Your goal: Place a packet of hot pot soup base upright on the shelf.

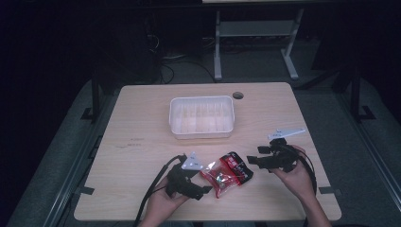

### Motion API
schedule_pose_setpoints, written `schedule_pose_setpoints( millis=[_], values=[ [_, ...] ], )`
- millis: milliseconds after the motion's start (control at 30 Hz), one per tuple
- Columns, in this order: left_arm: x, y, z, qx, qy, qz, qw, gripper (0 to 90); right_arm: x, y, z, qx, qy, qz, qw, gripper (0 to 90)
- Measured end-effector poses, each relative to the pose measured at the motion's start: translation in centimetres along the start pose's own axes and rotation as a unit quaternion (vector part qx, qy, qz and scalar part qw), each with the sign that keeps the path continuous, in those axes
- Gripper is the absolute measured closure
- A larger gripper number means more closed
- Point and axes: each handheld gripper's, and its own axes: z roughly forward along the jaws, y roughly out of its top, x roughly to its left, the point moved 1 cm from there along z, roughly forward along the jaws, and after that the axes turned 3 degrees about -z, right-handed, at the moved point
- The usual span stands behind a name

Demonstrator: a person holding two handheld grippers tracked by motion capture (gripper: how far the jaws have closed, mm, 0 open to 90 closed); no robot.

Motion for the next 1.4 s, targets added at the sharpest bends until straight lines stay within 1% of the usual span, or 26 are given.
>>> schedule_pose_setpoints(
  millis=[33, 67, 100, 133, 200, 233, 267, 300, 333, 367, 400, 467, 500, 567, 600, 633, 700, 800, 900, 1000, 1133, 1267, 1400],
  values=[
    [-0.1, 0.5, 0.7, 0.008, -0.002, 0.001, 1.0000, 24.4, 0.0, 0.0, 0.6, 0.007, 0.001, -0.003, 1.0000, 32.5],
    [-0.1, 0.5, 0.7, 0.008, -0.002, 0.001, 1.0000, 24.3, 0.0, 0.0, 0.6, 0.007, 0.001, -0.003, 1.0000, 32.5],
    [-0.2, 0.9, 1.5, 0.020, -0.004, -0.001, 0.9998, 24.0, 0.0, -0.1, 0.9, 0.013, 0.002, -0.004, 0.9999, 32.5],
    [-0.3, 1.2, 1.8, 0.025, -0.006, -0.007, 0.9997, 23.0, 0.0, -0.1, 1.1, 0.016, 0.002, -0.004, 0.9999, 32.5],
    [-0.3, 1.4, 2.1, 0.029, -0.009, -0.007, 0.9995, 21.2, 0.0, -0.2, 1.1, 0.020, 0.000, -0.002, 0.9998, 32.7],
    [-0.6, 1.9, 2.6, 0.035, -0.004, -0.005, 0.9994, 21.3, -0.3, -0.4, 1.2, 0.021, -0.002, 0.011, 0.9997, 32.8],
    [-0.6, 1.9, 2.6, 0.035, -0.004, -0.005, 0.9994, 21.3, -0.3, -0.4, 1.2, 0.021, -0.002, 0.011, 0.9997, 32.8],
    [-0.7, 2.2, 3.1, 0.042, -0.001, 0.001, 0.9991, 21.3, -0.4, -0.5, 1.2, 0.018, 0.000, 0.021, 0.9996, 32.9],
    [-0.7, 2.2, 3.1, 0.042, -0.001, 0.001, 0.9991, 21.3, -0.5, -0.5, 1.2, 0.017, 0.001, 0.022, 0.9996, 32.9],
    [-0.7, 2.4, 3.8, 0.051, 0.003, 0.000, 0.9987, 21.3, -0.5, -0.5, 1.2, 0.016, 0.002, 0.024, 0.9996, 32.9],
    [-0.6, 2.4, 4.1, 0.056, 0.007, 0.000, 0.9984, 21.3, -0.5, -0.5, 1.2, 0.014, 0.003, 0.026, 0.9995, 33.3],
    [-0.5, 2.4, 4.5, 0.060, 0.012, -0.002, 0.9981, 20.2, -0.5, -0.5, 1.4, 0.016, 0.005, 0.030, 0.9994, 33.3],
    [-0.5, 2.4, 4.5, 0.060, 0.012, -0.002, 0.9981, 19.2, -0.5, -0.5, 1.5, 0.018, 0.004, 0.029, 0.9994, 33.3],
    [-0.7, 2.5, 4.6, 0.060, 0.021, 0.005, 0.9980, 19.3, -0.5, -0.5, 1.8, 0.025, 0.005, 0.031, 0.9992, 33.3],
    [-0.7, 2.5, 4.6, 0.060, 0.021, 0.005, 0.9980, 19.3, -0.5, -0.5, 1.8, 0.025, 0.005, 0.031, 0.9992, 33.3],
    [-0.8, 2.5, 4.6, 0.062, 0.023, 0.007, 0.9978, 19.4, -0.4, -0.6, 2.1, 0.031, 0.007, 0.032, 0.9990, 33.3],
    [-0.9, 2.3, 4.7, 0.070, 0.028, 0.017, 0.9970, 19.7, -0.3, -0.6, 2.3, 0.034, 0.012, 0.035, 0.9987, 33.2],
    [-0.9, 2.3, 4.7, 0.070, 0.031, 0.016, 0.9969, 19.7, -0.1, -0.6, 2.8, 0.042, 0.013, 0.033, 0.9985, 33.2],
    [-1.0, 2.1, 4.8, 0.069, 0.035, 0.021, 0.9968, 19.7, -0.1, -0.7, 3.1, 0.048, 0.019, 0.039, 0.9979, 33.4],
    [-1.0, 2.0, 4.8, 0.067, 0.035, 0.023, 0.9968, 19.9, -0.1, -0.8, 3.3, 0.054, 0.022, 0.044, 0.9973, 33.6],
    [-0.8, 1.8, 4.8, 0.064, 0.030, 0.020, 0.9973, 21.2, -0.1, -0.9, 3.7, 0.063, 0.033, 0.050, 0.9962, 34.9],
    [-0.8, 1.7, 4.8, 0.067, 0.028, 0.021, 0.9971, 21.6, 0.0, -1.1, 4.0, 0.076, 0.038, 0.056, 0.9948, 37.0],
    [-0.7, 1.5, 4.7, 0.067, 0.027, 0.017, 0.9973, 22.2, -0.1, -1.3, 4.4, 0.086, 0.043, 0.062, 0.9935, 41.5]
  ],
)
